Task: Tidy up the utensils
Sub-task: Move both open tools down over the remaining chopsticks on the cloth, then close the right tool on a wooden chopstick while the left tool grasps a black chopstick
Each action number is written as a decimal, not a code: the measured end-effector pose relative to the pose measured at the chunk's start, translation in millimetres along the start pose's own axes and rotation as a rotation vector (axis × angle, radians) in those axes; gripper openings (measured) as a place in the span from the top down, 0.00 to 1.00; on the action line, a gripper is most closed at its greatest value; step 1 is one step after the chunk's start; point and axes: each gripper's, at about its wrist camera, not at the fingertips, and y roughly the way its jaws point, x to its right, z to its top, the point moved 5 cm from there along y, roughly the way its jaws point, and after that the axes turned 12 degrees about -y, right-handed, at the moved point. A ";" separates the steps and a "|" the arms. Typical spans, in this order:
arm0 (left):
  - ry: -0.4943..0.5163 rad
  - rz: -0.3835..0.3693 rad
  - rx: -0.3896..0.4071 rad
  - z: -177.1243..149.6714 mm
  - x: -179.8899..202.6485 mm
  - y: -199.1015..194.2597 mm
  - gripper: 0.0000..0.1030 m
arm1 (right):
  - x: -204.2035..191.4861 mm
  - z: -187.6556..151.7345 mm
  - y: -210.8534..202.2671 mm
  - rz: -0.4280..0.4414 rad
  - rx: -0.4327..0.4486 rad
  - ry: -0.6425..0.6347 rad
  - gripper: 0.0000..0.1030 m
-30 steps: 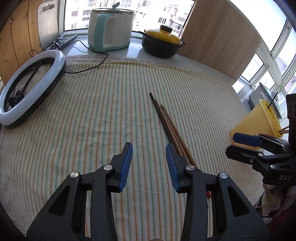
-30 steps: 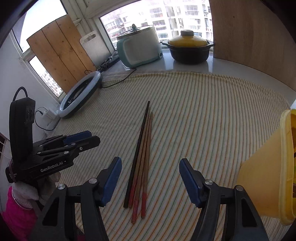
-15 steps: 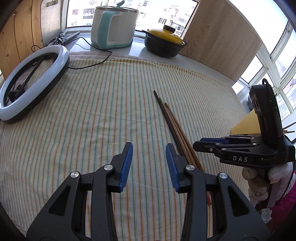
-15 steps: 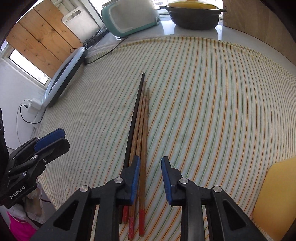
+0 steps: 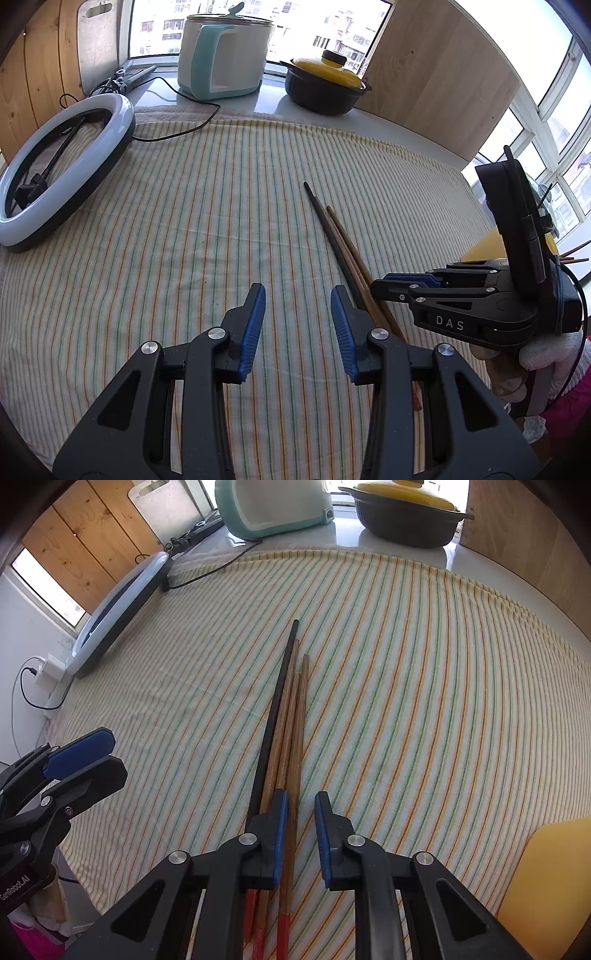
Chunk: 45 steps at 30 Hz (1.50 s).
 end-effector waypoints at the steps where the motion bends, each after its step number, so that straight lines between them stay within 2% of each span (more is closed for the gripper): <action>1: 0.002 0.001 -0.001 0.1 0.6 0.0 0.64 | 1.3 0.1 0.4 0.001 -0.003 -0.003 0.87; 5: 0.009 0.005 0.002 1.8 2.7 0.4 0.65 | 5.0 -0.1 -1.8 -0.028 -0.006 -0.006 0.88; 7: 0.004 0.008 0.003 3.3 2.4 1.3 0.69 | 2.3 0.8 3.1 -0.010 -0.011 0.001 0.88; 11: -0.012 0.005 0.000 5.4 -0.5 2.1 0.69 | -4.9 3.4 5.9 -0.066 -0.010 -0.038 0.92; 12: -0.013 0.004 -0.003 5.7 -0.7 2.7 0.72 | -2.9 3.8 5.7 -0.069 -0.009 -0.031 0.95; 15: -0.016 0.001 -0.014 7.3 0.8 6.4 0.74 | 8.9 2.8 4.7 -0.049 -0.004 0.025 0.96; 24: -0.036 -0.047 -0.114 23.0 26.6 45.0 0.80 | 29.9 -14.1 -1.0 -0.035 0.011 0.084 0.96; 30: -0.061 -0.029 -0.163 30.7 37.5 73.1 0.85 | 31.7 -17.2 -1.8 -0.023 0.034 0.089 0.97; 42: 0.048 0.085 -0.199 16.3 51.0 94.0 0.88 | 34.1 -20.5 -4.4 0.000 0.049 0.099 0.98; 45: 0.056 0.094 -0.199 14.3 50.3 95.4 0.88 | 34.1 -20.3 -4.3 0.003 0.051 0.099 0.98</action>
